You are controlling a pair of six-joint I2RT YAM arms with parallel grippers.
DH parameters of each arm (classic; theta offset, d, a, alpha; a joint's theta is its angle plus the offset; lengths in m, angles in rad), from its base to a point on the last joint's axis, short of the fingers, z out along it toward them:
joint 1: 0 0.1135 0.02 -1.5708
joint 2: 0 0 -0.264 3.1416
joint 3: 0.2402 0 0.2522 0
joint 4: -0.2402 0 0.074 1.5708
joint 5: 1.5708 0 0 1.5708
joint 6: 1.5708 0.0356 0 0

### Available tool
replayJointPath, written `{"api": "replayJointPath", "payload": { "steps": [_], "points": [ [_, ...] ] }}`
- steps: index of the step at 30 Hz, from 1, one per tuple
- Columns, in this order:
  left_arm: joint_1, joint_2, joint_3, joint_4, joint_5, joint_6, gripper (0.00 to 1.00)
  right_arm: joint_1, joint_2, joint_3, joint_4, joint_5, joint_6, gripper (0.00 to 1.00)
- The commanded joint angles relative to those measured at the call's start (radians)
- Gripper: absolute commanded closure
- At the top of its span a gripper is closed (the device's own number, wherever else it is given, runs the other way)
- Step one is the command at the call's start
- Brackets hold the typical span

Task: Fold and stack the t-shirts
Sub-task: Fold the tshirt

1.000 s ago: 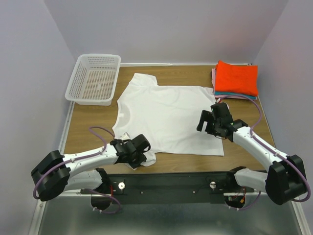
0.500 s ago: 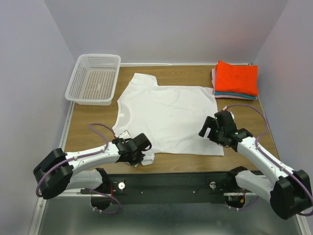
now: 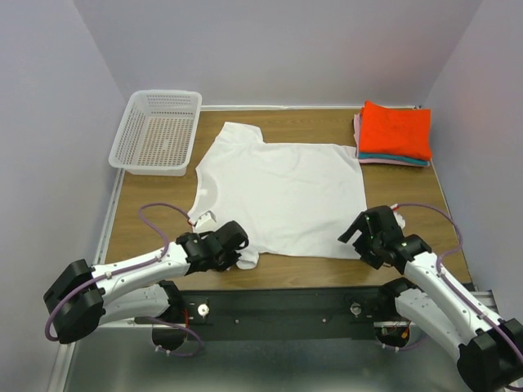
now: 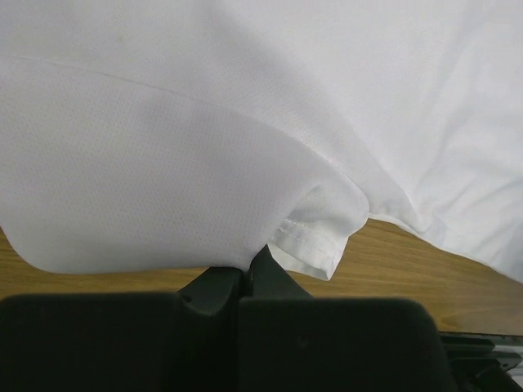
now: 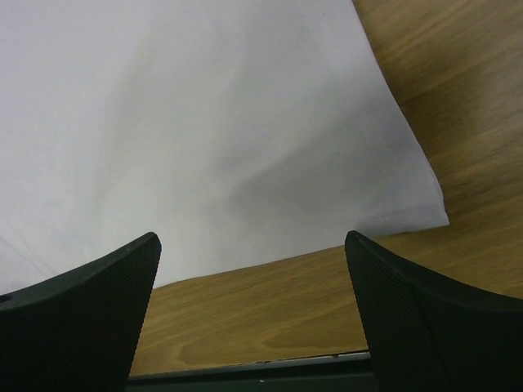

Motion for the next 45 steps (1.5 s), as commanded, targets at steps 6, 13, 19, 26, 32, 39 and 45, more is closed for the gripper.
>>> {"api": "replayJointPath", "payload": {
  "steps": [6,13,19,26,32,39,45],
  "points": [
    [0.004,-0.059,-0.063,0.090,-0.067,-0.004,1.00,0.002,-0.005,-0.073,-0.024,0.084,0.135,0.02],
    [0.004,-0.059,-0.044,0.065,-0.101,-0.004,1.00,0.002,0.036,-0.093,0.037,0.120,0.131,0.20],
    [0.004,-0.062,-0.033,0.044,-0.129,-0.010,1.00,0.002,0.050,-0.076,0.047,0.157,0.109,0.60],
    [0.006,-0.074,-0.007,0.037,-0.178,-0.008,1.00,0.002,0.048,-0.030,0.047,0.165,0.060,0.94],
    [0.015,-0.062,0.054,0.028,-0.259,0.030,1.00,0.002,0.094,0.056,0.045,0.174,-0.001,0.99],
    [0.131,-0.025,0.095,0.141,-0.270,0.212,1.00,0.002,0.174,0.159,0.050,0.241,-0.056,0.99],
    [0.207,0.045,0.146,0.203,-0.267,0.328,1.00,0.002,0.257,0.231,0.086,0.285,-0.091,0.99]
  ]
}}
